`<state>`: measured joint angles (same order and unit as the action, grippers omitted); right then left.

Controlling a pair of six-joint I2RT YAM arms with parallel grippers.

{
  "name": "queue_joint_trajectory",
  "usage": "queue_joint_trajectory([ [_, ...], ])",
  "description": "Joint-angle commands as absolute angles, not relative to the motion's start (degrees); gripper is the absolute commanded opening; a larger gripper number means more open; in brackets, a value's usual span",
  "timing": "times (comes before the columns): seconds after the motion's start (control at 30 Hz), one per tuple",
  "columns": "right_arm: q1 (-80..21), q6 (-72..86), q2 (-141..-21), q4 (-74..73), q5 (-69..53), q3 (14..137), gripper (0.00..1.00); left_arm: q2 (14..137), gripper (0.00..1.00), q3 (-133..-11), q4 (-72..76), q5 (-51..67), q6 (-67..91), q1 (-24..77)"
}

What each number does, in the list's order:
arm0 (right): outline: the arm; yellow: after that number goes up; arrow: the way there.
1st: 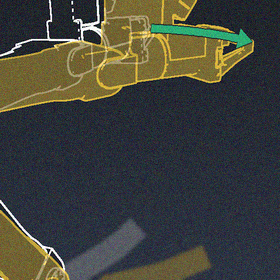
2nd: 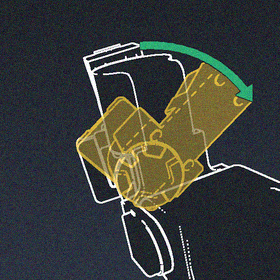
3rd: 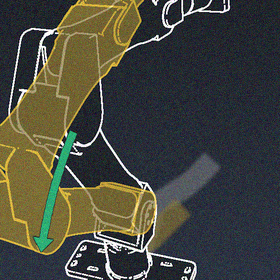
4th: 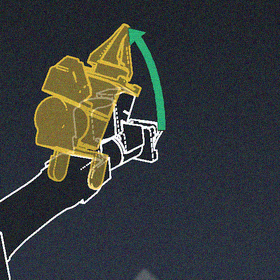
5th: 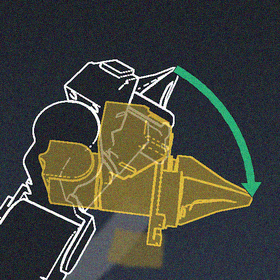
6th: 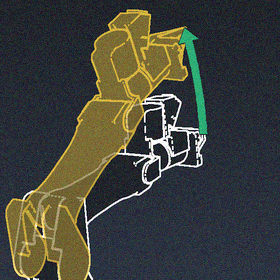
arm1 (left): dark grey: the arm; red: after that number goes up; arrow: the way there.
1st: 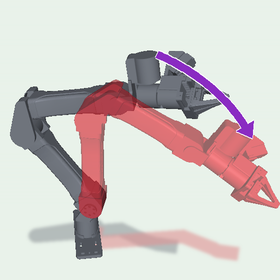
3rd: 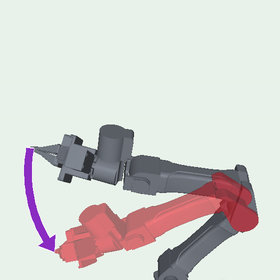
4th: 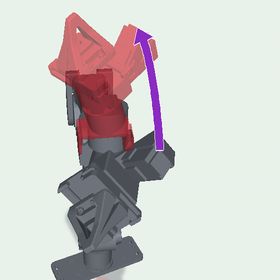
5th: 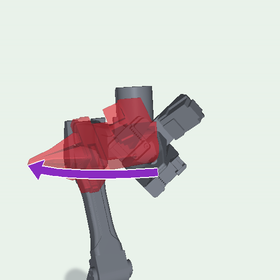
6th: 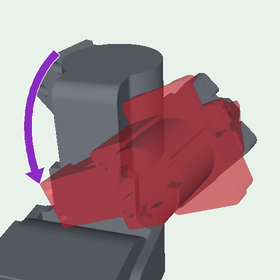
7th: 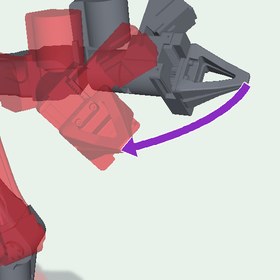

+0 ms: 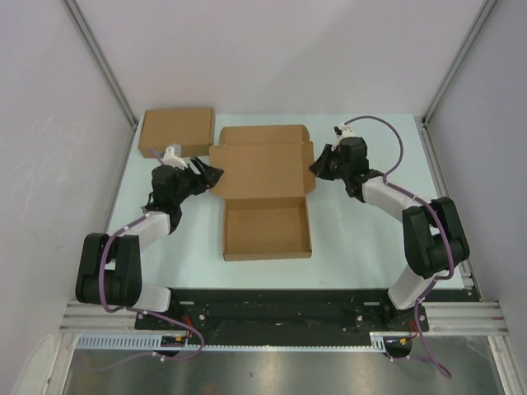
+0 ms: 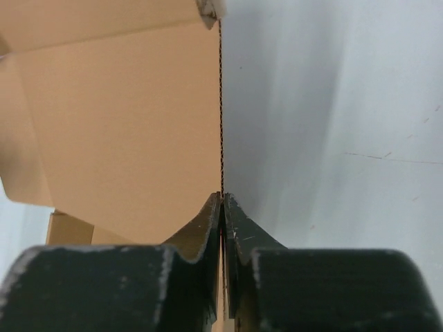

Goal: Fold the paper box

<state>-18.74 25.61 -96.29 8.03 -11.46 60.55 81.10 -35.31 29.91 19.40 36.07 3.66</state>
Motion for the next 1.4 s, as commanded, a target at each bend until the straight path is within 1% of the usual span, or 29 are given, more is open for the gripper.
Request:
queue_joint_trajectory([
  [0.0, -19.6, 24.96, -93.26, 8.0, -10.46, 61.26, 0.03, 79.72, 0.77, -37.18, 30.94, 20.31, 35.51, 3.25],
  [0.07, -19.51, 24.87, -92.03, 8.0, -9.76, 60.56, 0.0, 78.67, 0.78, -36.74, 29.37, 18.21, 34.46, 3.25],
  [0.23, -19.51, 24.43, -90.35, 8.09, -9.23, 59.5, 0.0, 78.39, 0.79, -37.0, 28.3, 17.84, 33.57, 3.25],
  [0.33, -19.51, 23.91, -89.47, 7.82, -9.05, 58.8, 0.0, 79.28, 0.8, -37.53, 26.46, 15.12, 33.4, 3.25],
  [0.53, -19.51, 23.64, -88.86, 8.7, -9.14, 56.78, 0.0, 83.58, 0.81, -40.43, 22.51, 12.22, 31.73, 3.25],
  [0.63, -19.42, 23.73, -88.95, 9.05, -9.23, 56.25, 0.0, 85.95, 0.81, -41.04, 23.54, 12.91, 32.25, 3.25],
  [0.7, -19.42, 23.64, -89.03, 9.23, -9.32, 55.99, 0.0, 86.92, 0.8, -41.31, 24.52, 14.05, 32.78, 3.25],
  [0.73, -19.51, 23.64, -89.03, 9.23, -9.32, 55.9, 0.0, 87.88, 0.77, -41.48, 25.3, 14.58, 33.13, 3.25],
  [0.77, -19.51, 23.64, -89.03, 9.32, -9.4, 55.9, 0.0, 88.33, 0.72, -41.83, 25.66, 15.02, 33.22, 3.25],
  [0.83, -19.51, 23.56, -88.95, 9.32, -9.32, 55.99, 0.0, 89.2, 0.66, -42.27, 26.62, 16.6, 33.57, 3.25],
  [0.87, -19.6, 23.64, -88.86, 9.32, -9.23, 55.99, 0.0, 89.38, 0.58, -42.28, 27.15, 17.22, 33.75, 3.25],
  [0.97, -19.6, 23.47, -88.94, 9.4, -9.14, 55.9, 0.0, 89.74, 0.51, -41.75, 30.23, 19.6, 35.15, 3.25],
  [1.03, -19.77, 23.29, -89.03, 9.4, -9.14, 55.9, 0.0, 89.65, 0.49, -41.22, 32.59, 20.82, 36.29, 3.25],
  [1.13, -20.21, 23.03, -89.21, 9.32, -8.7, 55.9, 0.0, 89.13, 0.37, -40.7, 34.36, 22.76, 37.35, 3.34],
  [1.17, -20.3, 23.03, -89.3, 9.32, -8.53, 55.9, 0.0, 89.03, 0.31, -40.43, 34.97, 23.37, 37.35, 3.51],
  [1.23, -20.39, 23.12, -89.38, 9.14, -8.35, 55.9, 0.0, 88.33, 0.27, -39.55, 36.12, 23.64, 37.18, 3.95],
  [1.27, -20.48, 23.2, -89.47, 9.14, -8.26, 55.9, 0.01, 88.24, 0.22, -39.46, 36.12, 23.99, 37.09, 4.13],
  [1.33, -20.57, 23.29, -89.56, 9.05, -8.09, 55.9, 0.08, 87.98, 0.19, -39.38, 36.65, 24.43, 37.09, 4.39],
  [1.37, -20.65, 23.29, -89.56, 8.88, -8.09, 55.99, 0.1, 87.89, 0.17, -39.38, 36.65, 24.52, 37.09, 4.57],
])
